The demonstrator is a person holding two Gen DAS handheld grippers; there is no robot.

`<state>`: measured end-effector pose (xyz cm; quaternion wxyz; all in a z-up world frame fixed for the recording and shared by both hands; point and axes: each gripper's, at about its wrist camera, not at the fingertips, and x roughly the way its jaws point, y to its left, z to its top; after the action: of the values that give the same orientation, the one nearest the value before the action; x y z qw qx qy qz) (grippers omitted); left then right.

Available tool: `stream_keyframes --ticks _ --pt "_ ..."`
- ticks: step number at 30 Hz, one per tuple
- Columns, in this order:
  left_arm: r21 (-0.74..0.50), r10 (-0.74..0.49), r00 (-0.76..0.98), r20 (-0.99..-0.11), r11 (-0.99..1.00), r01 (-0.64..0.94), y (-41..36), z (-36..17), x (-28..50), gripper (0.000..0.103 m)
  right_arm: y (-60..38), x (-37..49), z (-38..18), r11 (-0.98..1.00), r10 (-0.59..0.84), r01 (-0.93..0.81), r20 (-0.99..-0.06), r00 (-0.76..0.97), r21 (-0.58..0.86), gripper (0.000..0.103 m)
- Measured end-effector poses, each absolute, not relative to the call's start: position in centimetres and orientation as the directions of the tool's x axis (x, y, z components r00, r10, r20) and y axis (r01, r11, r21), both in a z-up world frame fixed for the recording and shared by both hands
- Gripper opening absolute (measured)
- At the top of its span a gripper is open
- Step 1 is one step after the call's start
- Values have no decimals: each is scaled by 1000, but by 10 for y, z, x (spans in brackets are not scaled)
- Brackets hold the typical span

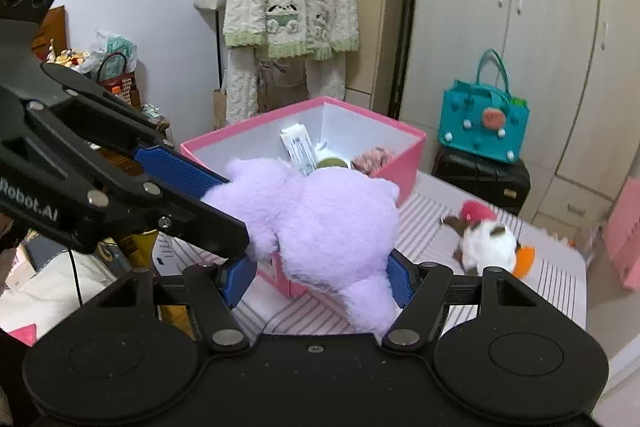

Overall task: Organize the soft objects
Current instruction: 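Lift the lilac plush with both grippers toward the pink box, then lower the lilac plush into the box and open both grippers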

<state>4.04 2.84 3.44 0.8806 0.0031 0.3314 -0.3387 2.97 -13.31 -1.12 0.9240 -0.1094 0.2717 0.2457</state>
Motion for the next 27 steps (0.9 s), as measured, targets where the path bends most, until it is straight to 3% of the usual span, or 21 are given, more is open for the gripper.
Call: stream_keyframes --ticks 4,16,27 --pt "-262 -603 571 -557 780 568 48 33 54 34 -120 40 -6 842 404 -530 -531 744 -101 73" --pt "-197 -507 698 -506 856 479 82 33 102 38 -79 111 5 777 490 -618 -503 712 -118 72" --pt "-176 -421 670 -611 898 403 92 7 180 39 -47 200 -22 743 487 -663 -609 626 -88 72"
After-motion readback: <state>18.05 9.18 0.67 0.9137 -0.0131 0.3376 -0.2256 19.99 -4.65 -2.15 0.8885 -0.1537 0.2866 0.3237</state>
